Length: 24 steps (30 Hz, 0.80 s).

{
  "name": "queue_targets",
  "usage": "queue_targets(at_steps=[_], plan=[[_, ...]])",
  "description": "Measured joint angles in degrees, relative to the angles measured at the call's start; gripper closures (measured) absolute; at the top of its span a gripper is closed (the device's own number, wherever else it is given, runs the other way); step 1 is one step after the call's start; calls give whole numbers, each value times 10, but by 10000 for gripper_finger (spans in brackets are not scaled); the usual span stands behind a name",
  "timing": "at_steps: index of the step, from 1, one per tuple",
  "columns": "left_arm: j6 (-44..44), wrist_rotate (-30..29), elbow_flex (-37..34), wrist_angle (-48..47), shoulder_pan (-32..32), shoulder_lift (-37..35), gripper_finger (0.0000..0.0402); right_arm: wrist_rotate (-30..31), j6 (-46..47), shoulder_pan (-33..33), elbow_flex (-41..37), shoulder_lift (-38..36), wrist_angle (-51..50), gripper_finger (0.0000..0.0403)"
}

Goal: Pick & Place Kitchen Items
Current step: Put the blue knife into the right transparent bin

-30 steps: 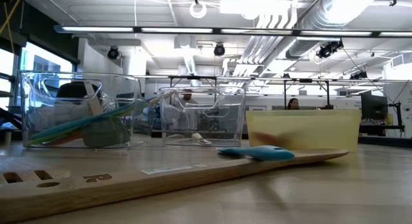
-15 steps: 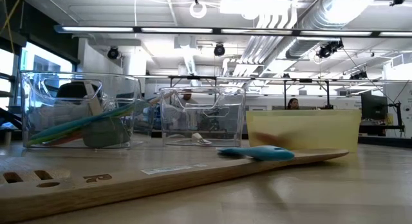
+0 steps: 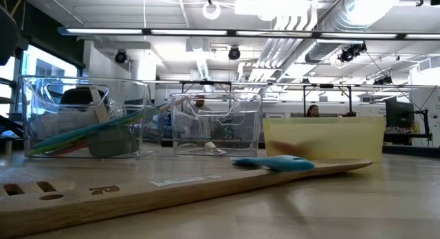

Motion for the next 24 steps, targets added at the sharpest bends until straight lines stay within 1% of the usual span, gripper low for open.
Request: queue_targets(at_steps=[3, 9, 11, 24], plan=[[4, -2, 0, -4, 0, 1, 256, 0, 3, 0, 0, 0, 0, 171], [9, -12, -1, 0, 0, 1, 350, -1, 9, 0, 0, 0, -2, 171], [15, -13, -1, -1, 0, 2, 370, -2, 10, 0, 0, 0, -2, 171], [17, -6, -1, -21, 0, 2, 370, -24, 13, 0, 0, 0, -8, 171]])
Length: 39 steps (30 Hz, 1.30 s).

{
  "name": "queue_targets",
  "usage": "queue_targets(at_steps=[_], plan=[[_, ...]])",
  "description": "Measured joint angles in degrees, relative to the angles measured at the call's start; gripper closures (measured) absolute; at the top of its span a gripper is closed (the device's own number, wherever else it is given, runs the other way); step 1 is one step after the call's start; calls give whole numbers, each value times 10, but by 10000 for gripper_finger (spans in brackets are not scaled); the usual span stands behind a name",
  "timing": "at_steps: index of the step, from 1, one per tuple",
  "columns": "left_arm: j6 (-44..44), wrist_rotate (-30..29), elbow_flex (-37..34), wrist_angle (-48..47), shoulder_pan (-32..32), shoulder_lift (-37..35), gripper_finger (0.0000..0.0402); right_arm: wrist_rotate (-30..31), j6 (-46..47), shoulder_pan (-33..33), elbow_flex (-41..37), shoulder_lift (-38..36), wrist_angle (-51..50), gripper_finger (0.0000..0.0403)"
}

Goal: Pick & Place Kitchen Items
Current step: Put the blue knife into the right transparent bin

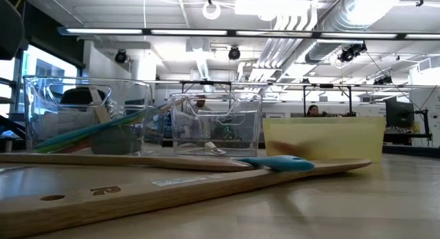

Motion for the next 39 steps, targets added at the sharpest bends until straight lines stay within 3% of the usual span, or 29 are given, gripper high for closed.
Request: queue_targets(at_steps=[4, 12, 21, 30, 39], plan=[[6, 7, 28, -28, -1, 2, 370, -6, -2, 0, 0, 0, 0, 171], [54, -4, 173, -261, -6, 3, 370, -4, 1, -10, 0, 0, 34, 171], [72, -146, 304, -452, -35, 2, 370, -2, 15, -49, 0, 0, 63, 171], [131, -364, 307, -436, -65, 2, 370, -30, 27, -60, 0, 0, 90, 171], [303, -595, 308, -468, -80, -4, 370, 22, 51, -60, 0, 0, 111, 174]])
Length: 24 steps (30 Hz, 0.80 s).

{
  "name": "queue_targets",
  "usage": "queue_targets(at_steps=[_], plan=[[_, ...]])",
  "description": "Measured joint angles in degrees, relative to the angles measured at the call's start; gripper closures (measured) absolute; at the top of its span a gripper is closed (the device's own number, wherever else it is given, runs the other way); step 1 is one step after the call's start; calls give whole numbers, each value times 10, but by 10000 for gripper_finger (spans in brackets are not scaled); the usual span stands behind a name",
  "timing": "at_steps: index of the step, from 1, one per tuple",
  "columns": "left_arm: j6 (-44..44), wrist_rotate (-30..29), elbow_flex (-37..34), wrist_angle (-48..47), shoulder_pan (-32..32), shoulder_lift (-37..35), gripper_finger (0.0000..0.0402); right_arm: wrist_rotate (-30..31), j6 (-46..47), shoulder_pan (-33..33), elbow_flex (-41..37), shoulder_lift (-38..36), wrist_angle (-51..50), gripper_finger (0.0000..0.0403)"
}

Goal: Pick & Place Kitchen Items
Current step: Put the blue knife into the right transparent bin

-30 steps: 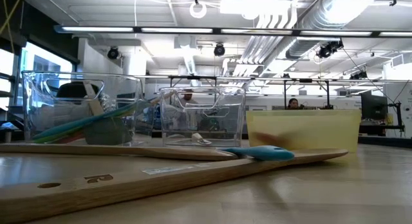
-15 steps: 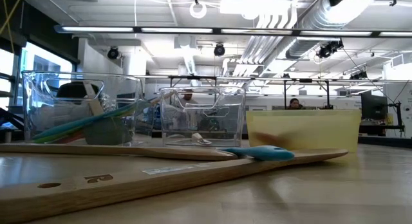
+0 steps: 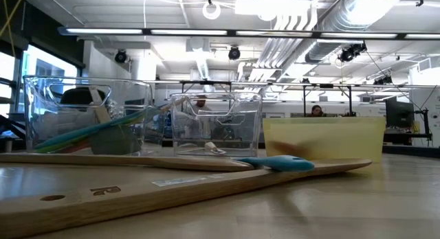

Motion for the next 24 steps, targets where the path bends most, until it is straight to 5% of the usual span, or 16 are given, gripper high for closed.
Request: queue_targets(at_steps=[13, 24], plan=[[316, -137, 1, 14, 23, -59, 370, 112, 50, 5, 0, 0, 156, 218], [586, -154, 1, 146, 23, -130, 370, 118, -137, 9, 0, 0, 432, 219]])
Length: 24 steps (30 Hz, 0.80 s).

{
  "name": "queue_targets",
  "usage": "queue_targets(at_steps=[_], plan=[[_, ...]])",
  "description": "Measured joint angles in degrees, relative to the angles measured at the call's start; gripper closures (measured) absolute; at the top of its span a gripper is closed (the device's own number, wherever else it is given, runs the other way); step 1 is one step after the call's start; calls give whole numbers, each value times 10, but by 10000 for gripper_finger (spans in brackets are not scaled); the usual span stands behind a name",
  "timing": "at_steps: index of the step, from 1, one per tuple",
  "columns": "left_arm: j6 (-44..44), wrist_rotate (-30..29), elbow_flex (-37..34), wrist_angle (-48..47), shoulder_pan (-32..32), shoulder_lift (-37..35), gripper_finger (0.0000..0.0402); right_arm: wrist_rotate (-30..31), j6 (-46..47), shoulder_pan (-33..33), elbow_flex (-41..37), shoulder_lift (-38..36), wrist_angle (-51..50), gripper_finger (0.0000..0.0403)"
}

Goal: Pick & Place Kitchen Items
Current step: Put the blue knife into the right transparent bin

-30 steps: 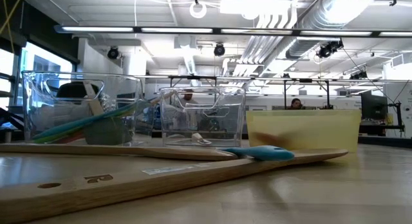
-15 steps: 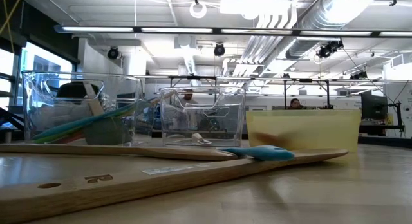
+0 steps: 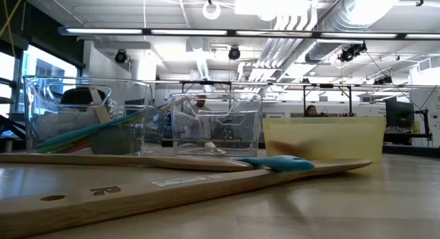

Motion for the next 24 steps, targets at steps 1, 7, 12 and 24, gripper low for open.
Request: queue_targets(at_steps=[1, 7, 12, 24], plan=[[24, 0, 0, 14, 0, -3, 370, 8, -17, 0, 0, 0, 27, 220], [137, 16, 0, 96, 0, -4, 370, 35, -79, -9, 0, 0, 135, 221], [187, 30, 0, 121, 0, -4, 370, -37, -81, -26, 0, 0, 152, 221], [211, 30, 0, 124, 0, -4, 370, -68, -80, -62, 0, 0, 164, 218]])
